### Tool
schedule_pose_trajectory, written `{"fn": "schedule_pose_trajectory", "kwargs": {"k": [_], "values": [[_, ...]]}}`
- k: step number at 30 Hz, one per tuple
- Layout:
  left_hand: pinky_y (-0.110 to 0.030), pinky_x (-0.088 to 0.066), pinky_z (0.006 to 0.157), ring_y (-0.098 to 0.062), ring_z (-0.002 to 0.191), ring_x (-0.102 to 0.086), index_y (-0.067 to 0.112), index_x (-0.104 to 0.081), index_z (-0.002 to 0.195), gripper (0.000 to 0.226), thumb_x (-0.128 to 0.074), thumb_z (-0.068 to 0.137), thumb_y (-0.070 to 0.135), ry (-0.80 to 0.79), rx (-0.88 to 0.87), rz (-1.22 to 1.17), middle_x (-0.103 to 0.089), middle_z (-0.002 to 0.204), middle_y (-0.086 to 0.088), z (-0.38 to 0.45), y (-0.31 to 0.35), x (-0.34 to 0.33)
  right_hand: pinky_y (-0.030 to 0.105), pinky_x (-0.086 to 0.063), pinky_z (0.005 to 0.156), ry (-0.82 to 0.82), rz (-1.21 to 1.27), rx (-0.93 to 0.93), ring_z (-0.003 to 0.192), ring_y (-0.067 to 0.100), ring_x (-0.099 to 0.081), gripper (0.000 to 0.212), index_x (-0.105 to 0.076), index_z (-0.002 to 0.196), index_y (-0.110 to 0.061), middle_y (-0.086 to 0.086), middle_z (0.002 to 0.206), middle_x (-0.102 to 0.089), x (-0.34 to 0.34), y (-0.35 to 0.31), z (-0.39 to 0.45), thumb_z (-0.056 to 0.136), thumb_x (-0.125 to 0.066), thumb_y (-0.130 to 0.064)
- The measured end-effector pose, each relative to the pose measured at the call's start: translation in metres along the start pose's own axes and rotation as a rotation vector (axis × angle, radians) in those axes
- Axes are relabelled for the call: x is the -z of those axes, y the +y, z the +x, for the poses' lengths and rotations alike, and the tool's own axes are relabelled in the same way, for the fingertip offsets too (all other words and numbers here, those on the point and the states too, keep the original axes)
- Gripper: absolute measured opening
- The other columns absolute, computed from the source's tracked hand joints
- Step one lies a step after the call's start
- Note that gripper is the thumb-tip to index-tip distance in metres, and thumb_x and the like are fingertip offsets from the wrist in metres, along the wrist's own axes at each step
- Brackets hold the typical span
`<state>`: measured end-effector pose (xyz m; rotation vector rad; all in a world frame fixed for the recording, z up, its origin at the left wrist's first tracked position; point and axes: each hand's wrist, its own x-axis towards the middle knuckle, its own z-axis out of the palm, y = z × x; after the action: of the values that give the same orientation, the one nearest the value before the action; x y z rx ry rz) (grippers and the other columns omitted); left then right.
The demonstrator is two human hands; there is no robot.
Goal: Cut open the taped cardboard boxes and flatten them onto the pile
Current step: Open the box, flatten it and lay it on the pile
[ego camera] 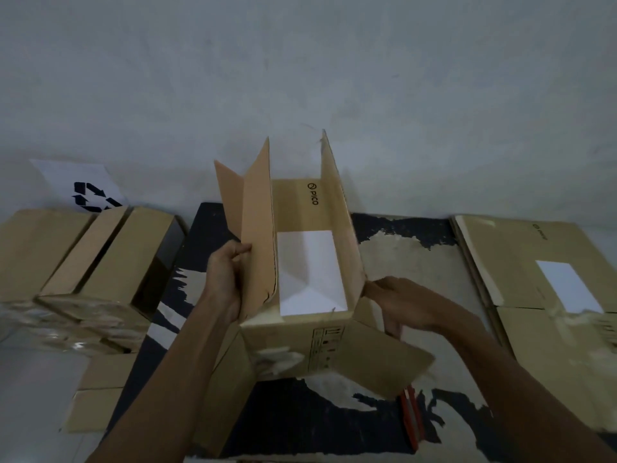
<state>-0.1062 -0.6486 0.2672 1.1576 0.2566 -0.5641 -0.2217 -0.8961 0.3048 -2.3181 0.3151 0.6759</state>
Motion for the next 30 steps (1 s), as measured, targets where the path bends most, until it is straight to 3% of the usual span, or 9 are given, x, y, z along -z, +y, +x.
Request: {"fn": "schedule_pose_trajectory", "kwargs": {"k": [4,8,12,15,17,22,25,27,30], "values": [[-0.047,-0.050,0.094,-0.029,0.113,-0.059,0.011,-0.056,0.131,0.048,-0.062,0.087,0.029,0.113,-0.162,0.199,-0.059,0.127,-0.012,0.004,0.003,-0.006,0.025,-0.051,0.082,-0.085,0.233,0.163,0.088,0.007,-0.066,0.037,-0.061,0.107,-0.038,-0.012,0.098,-0.070,-0.019,-0.004,-0.010,0.076,-0.070,-0.054],[-0.048,-0.048,0.102,-0.019,0.118,-0.057,0.026,-0.051,0.137,0.062,-0.050,0.090,0.066,0.061,-0.327,0.559,-0.056,0.131,0.000,-0.009,0.008,-0.002,0.033,-0.052,0.084,0.410,0.406,-0.088,0.091,0.014,-0.064,0.047,-0.060,0.113,-0.019,-0.003,0.101,-0.065,-0.051,-0.008,0.022,0.092,-0.051,-0.061],[-0.029,-0.049,0.093,-0.003,0.114,-0.058,0.055,-0.047,0.124,0.062,-0.062,0.068,0.078,-0.170,-0.402,0.784,-0.057,0.129,0.016,-0.032,0.017,-0.011,0.035,-0.048,0.079,0.645,0.100,-0.202,0.091,0.029,-0.061,0.055,-0.055,0.127,-0.005,0.013,0.105,-0.064,-0.052,-0.011,0.060,0.100,-0.042,-0.050],[-0.037,-0.056,0.091,-0.013,0.103,-0.063,0.022,-0.056,0.130,0.043,-0.066,0.092,0.037,0.124,-0.555,1.037,-0.064,0.117,0.004,-0.013,0.014,-0.017,0.032,-0.041,0.074,0.664,0.093,-0.177,0.083,0.023,-0.054,0.043,-0.055,0.119,-0.006,0.014,0.108,-0.063,-0.043,-0.016,0.087,0.103,-0.040,-0.043],[-0.042,-0.057,0.085,-0.024,0.094,-0.065,0.005,-0.060,0.114,0.019,-0.053,0.101,0.017,0.295,-0.556,1.102,-0.067,0.104,-0.010,0.010,0.011,-0.011,0.033,-0.043,0.076,0.652,0.067,-0.188,0.090,0.026,-0.058,0.043,-0.055,0.121,-0.007,0.015,0.112,-0.061,-0.038,-0.017,0.105,0.104,-0.039,-0.043],[-0.009,-0.043,0.044,-0.013,0.063,-0.059,-0.003,-0.063,0.086,0.012,-0.056,0.094,0.002,0.396,-0.422,1.076,-0.066,0.084,-0.014,0.055,-0.002,0.021,0.028,-0.046,0.079,0.507,0.266,-0.241,0.103,0.027,-0.062,0.046,-0.054,0.129,-0.005,0.011,0.117,-0.065,-0.051,0.002,0.143,0.099,-0.054,-0.039],[-0.012,-0.046,0.052,-0.020,0.074,-0.066,-0.004,-0.067,0.089,0.012,-0.061,0.092,0.006,0.465,-0.313,1.008,-0.069,0.089,-0.015,0.078,-0.024,0.047,0.027,-0.050,0.085,0.538,0.723,-0.267,0.095,0.016,-0.060,0.036,-0.058,0.119,-0.013,-0.004,0.103,-0.063,-0.072,0.012,0.152,0.089,-0.073,-0.024],[-0.025,-0.055,0.067,-0.024,0.087,-0.068,-0.003,-0.067,0.099,0.016,-0.062,0.093,0.011,0.509,-0.221,0.937,-0.069,0.096,-0.012,0.094,-0.040,0.064,0.020,-0.053,0.071,0.706,0.938,-0.237,0.081,0.008,-0.060,0.026,-0.057,0.103,-0.022,-0.009,0.089,-0.059,-0.081,0.018,0.153,0.086,-0.075,-0.011],[-0.034,-0.059,0.066,-0.023,0.081,-0.068,-0.003,-0.067,0.097,0.017,-0.061,0.092,0.012,0.515,-0.159,0.881,-0.070,0.091,-0.011,0.114,-0.064,0.081,0.033,-0.058,0.072,1.010,0.757,-0.221,0.082,0.013,-0.064,0.037,-0.061,0.118,-0.010,0.002,0.095,-0.065,-0.093,0.046,0.159,0.083,-0.072,-0.003]]}}
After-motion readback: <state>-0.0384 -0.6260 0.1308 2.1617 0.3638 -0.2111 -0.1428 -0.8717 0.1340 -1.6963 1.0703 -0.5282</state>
